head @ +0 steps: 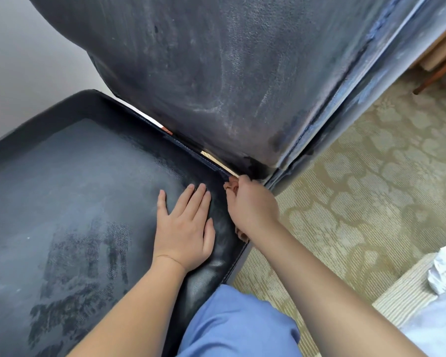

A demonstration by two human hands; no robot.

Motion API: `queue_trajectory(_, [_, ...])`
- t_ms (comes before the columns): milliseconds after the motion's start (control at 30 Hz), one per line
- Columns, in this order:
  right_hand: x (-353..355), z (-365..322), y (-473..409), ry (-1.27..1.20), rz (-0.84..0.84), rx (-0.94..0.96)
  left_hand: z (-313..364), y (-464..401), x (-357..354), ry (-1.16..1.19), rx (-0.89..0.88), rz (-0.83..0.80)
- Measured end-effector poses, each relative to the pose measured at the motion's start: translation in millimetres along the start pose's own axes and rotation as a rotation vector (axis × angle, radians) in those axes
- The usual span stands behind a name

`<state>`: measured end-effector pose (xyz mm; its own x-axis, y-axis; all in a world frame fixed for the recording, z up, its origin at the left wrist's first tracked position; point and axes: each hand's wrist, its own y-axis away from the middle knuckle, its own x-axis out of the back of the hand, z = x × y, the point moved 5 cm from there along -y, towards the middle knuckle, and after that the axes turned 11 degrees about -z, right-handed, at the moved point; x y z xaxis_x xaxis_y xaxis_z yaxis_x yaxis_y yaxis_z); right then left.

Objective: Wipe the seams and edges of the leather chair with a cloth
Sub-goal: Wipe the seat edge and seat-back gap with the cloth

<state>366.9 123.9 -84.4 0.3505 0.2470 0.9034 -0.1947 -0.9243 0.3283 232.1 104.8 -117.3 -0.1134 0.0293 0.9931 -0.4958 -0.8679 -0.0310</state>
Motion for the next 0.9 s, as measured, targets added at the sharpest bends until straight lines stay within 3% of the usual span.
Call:
queue_trajectory(500, [6, 1, 4, -0.014, -0.008, -0.103, 0, 0, 5, 0.026, 0.002, -0.042])
queue_trajectory(700, [6, -28, -19, -0.065, -0.031, -0.076, -33, -12, 16, -0.054, -0.305, -0.19])
queue_trajectory(900, [1, -9, -3, 0.022, 0.008, -0.11, -35, -10, 11, -0.056, -0.325, -0.173])
